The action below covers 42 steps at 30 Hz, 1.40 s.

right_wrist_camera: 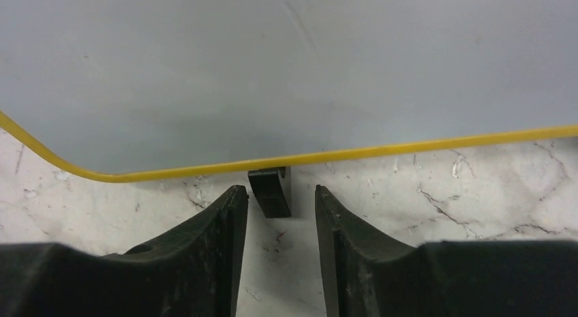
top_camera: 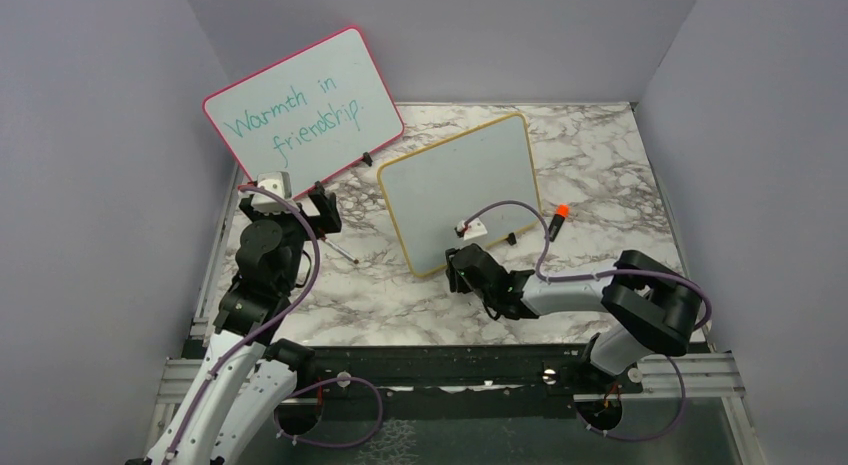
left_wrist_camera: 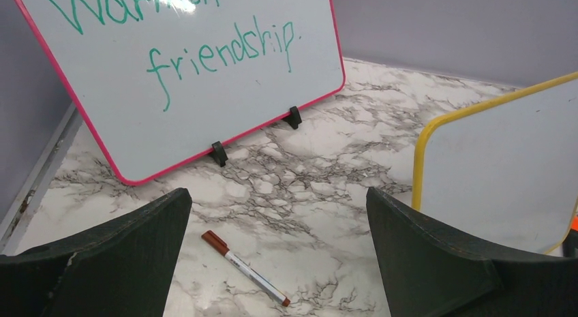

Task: Write a sentence on the whiteboard
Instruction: Move the whiteboard stand to the center of the board, then open the whiteboard marker at the center of the board.

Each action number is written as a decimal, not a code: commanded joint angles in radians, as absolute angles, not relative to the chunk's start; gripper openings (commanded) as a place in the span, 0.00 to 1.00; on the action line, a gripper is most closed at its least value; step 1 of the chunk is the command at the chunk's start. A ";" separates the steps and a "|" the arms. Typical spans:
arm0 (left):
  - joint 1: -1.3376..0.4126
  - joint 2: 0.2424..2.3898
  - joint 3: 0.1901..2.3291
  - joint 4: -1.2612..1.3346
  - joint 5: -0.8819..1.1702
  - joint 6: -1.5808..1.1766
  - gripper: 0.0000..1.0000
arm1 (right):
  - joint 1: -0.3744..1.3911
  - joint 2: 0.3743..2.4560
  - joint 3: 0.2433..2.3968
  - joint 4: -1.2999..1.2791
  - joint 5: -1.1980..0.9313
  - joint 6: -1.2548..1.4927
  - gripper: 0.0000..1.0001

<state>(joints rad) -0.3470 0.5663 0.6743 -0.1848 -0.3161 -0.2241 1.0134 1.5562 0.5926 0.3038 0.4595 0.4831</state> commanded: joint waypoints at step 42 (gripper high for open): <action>-0.189 1.273 0.833 -0.523 -0.250 -0.730 0.99 | 1.019 1.014 0.641 -0.060 1.133 0.340 1.00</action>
